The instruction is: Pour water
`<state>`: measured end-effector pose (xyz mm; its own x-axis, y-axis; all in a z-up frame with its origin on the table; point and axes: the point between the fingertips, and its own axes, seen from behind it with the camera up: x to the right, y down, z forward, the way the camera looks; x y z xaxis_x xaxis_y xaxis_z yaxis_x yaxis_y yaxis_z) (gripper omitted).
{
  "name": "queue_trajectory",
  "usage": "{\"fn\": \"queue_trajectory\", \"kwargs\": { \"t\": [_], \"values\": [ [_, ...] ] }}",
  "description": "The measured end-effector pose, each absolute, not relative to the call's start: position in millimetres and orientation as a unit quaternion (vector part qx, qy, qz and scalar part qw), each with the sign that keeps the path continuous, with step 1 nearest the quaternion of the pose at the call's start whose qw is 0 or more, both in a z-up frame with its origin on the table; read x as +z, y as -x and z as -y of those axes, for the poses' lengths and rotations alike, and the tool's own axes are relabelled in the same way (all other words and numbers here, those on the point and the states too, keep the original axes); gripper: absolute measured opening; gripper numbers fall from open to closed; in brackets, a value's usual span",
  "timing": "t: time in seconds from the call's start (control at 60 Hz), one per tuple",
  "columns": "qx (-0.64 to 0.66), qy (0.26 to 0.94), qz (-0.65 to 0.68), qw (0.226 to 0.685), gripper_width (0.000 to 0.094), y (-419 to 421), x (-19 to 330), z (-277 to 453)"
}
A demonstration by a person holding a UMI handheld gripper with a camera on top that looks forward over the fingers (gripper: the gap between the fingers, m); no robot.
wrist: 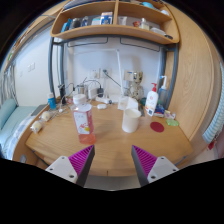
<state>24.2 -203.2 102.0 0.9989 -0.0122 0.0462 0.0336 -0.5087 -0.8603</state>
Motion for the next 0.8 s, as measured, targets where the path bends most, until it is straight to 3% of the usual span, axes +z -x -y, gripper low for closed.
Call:
{"fn": "queue_trajectory", "kwargs": {
  "t": [0.25, 0.683, 0.733, 0.8],
  "values": [
    [0.019, 0.855, 0.011, 0.517, 0.0753, 61, 66, 157],
    [0.027, 0.823, 0.018, 0.567, 0.0752, 84, 81, 63],
    [0.033, 0.814, 0.011, 0.58, 0.0727, 86, 84, 57],
    [0.039, 0.794, 0.005, 0.607, 0.0613, 87, 92, 50]
  ]
}}
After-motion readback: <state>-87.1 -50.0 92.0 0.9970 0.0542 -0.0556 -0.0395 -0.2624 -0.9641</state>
